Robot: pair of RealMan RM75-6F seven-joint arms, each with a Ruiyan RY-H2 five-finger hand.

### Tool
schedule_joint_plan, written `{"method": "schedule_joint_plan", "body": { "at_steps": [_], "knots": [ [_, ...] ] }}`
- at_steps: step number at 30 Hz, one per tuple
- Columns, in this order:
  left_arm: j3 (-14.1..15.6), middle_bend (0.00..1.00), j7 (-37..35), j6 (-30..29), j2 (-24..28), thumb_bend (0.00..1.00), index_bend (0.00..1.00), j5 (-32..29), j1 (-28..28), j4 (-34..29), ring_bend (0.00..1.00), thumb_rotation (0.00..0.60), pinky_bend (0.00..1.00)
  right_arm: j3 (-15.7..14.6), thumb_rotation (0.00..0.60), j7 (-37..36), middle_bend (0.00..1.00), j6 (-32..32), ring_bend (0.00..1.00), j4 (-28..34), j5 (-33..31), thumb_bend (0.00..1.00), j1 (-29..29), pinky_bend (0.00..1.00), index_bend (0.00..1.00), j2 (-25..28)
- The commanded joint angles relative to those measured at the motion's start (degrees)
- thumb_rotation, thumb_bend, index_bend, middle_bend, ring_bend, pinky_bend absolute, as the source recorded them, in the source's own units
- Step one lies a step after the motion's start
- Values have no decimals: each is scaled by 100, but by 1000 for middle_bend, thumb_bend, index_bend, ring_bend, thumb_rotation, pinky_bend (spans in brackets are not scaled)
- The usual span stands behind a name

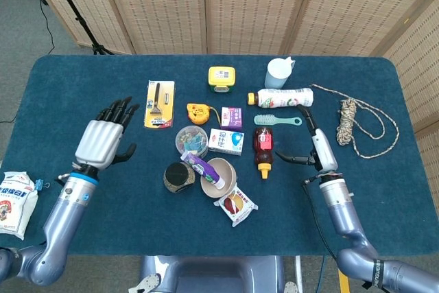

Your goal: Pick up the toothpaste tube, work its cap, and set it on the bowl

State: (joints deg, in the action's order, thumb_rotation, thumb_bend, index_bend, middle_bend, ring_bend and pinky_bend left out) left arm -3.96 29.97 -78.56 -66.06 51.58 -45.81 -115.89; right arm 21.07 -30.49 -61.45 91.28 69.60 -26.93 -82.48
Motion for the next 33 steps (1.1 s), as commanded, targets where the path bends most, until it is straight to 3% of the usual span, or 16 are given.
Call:
{"method": "schedule_joint_plan", "body": {
  "at_steps": [1,8,12,17,26,33],
  "knots": [
    [222,70,-170,-397,156,346,188,412,445,-62,119,570,210,-112,536,287,0,-206,0,-193,121,0,87,0,0,106],
    [499,146,-494,-938,337,347,273,987,1223,89,182,594,254,-362,596,703,0,-568,0,-392,392,0,295,0,19,331],
    [629,167,-706,-1069,414,347,300,1194,1605,210,199,600,254,-559,600,1129,0,-765,0,-470,577,0,407,0,73,455],
    [818,168,-939,-1112,454,348,301,1443,2041,420,200,600,254,-805,600,1760,0,-912,0,-379,619,0,602,0,95,733],
    [862,168,-1451,-1503,381,347,288,1805,2792,837,199,600,254,-1165,600,2794,0,-1534,0,-350,799,0,1048,0,101,990],
    [976,168,-1627,-1591,314,347,270,2108,3233,1104,196,600,254,-1378,600,3183,0,-2014,0,-190,1038,0,1371,0,108,1086]
  ]
}}
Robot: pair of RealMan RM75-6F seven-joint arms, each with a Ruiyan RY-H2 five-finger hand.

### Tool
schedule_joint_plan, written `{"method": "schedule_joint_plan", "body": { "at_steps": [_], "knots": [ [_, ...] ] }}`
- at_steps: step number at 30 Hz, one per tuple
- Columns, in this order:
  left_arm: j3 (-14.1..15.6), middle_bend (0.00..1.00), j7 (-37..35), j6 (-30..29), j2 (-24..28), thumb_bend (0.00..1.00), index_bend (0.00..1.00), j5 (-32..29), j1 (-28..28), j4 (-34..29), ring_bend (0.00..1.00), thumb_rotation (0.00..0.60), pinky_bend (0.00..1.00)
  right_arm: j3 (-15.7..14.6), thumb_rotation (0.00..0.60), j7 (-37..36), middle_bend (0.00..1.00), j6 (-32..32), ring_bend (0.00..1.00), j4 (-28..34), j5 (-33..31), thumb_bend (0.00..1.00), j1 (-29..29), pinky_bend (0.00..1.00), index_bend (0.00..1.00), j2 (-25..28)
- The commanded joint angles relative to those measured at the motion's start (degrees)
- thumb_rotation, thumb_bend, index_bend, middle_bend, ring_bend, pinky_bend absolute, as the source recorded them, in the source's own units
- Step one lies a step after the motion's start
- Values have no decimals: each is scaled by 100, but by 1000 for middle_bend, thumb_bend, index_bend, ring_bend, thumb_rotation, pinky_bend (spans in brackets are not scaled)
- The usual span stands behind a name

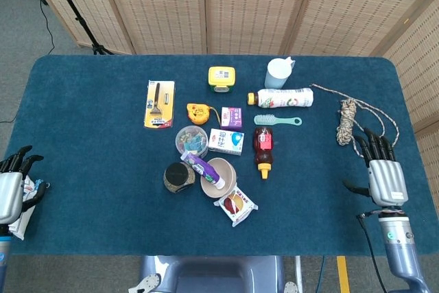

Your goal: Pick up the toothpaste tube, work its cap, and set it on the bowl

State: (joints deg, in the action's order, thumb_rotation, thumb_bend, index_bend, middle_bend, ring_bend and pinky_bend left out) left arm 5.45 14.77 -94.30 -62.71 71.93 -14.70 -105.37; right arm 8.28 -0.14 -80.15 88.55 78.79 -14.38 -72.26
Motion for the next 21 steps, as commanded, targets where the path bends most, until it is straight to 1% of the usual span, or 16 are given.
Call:
{"method": "schedule_joint_plan", "body": {
  "at_steps": [1,4,10,14,21],
  "knots": [
    [37,168,-189,-7,-15,348,268,108,169,64,195,600,254,-132,600,203,0,-180,0,121,152,0,151,0,111,99],
    [16,168,-360,2,-1,347,267,178,280,101,193,600,254,-184,600,286,0,-267,0,233,225,0,227,0,113,177],
    [-44,168,-403,137,46,347,265,358,358,115,192,600,254,-223,600,243,0,-262,0,420,290,0,285,0,93,334],
    [-155,168,-382,119,103,347,265,451,396,28,192,600,254,-211,600,98,0,-251,0,443,310,0,302,0,79,388],
    [-259,168,-248,193,220,347,265,488,470,-134,192,600,254,-240,600,-67,0,-201,0,408,335,0,338,0,74,422]
  ]
}}
